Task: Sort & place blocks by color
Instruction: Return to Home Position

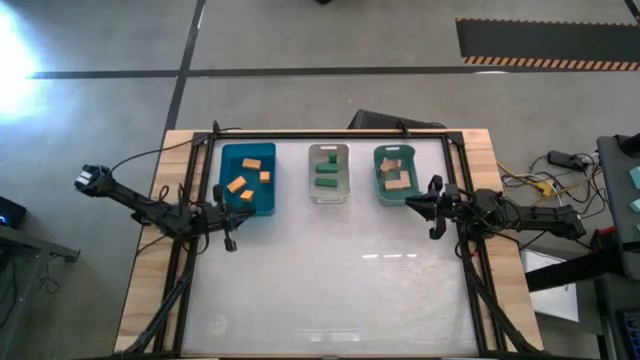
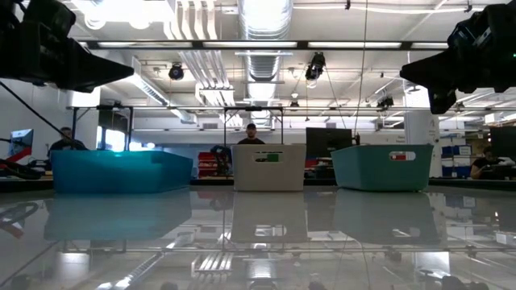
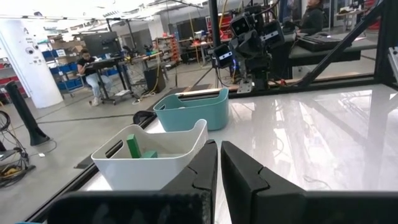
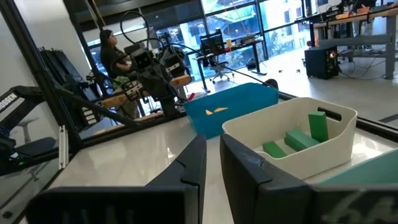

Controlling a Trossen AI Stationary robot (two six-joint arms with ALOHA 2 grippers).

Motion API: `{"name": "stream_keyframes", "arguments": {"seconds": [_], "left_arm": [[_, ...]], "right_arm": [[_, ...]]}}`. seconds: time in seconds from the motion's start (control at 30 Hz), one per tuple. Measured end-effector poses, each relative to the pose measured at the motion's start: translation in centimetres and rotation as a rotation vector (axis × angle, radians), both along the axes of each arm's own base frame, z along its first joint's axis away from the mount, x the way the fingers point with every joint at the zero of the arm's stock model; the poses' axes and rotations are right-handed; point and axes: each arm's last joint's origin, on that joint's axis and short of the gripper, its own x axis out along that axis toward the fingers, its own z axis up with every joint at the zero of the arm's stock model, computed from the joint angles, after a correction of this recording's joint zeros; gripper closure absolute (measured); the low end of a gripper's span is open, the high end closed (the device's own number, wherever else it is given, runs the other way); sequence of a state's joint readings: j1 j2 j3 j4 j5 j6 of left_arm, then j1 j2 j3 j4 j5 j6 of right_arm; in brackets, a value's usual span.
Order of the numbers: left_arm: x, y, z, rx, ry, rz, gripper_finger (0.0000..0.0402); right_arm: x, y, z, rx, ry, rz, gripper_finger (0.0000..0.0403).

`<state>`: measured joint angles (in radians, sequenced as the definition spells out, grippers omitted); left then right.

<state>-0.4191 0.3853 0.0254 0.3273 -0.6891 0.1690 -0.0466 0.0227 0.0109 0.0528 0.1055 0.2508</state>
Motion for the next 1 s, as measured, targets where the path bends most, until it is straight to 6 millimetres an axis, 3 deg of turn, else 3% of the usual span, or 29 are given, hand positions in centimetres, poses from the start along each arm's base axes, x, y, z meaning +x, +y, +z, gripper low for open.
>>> {"name": "stream_keyframes", "arguments": {"seconds": [1.0], "left_arm": [[0.51, -0.23, -0.88, 0.037, 0.082, 0.000, 0.0396]], "right_arm": [[0.00, 0.00, -0.02, 0.000, 0.000, 0.000, 0.0367]]}}
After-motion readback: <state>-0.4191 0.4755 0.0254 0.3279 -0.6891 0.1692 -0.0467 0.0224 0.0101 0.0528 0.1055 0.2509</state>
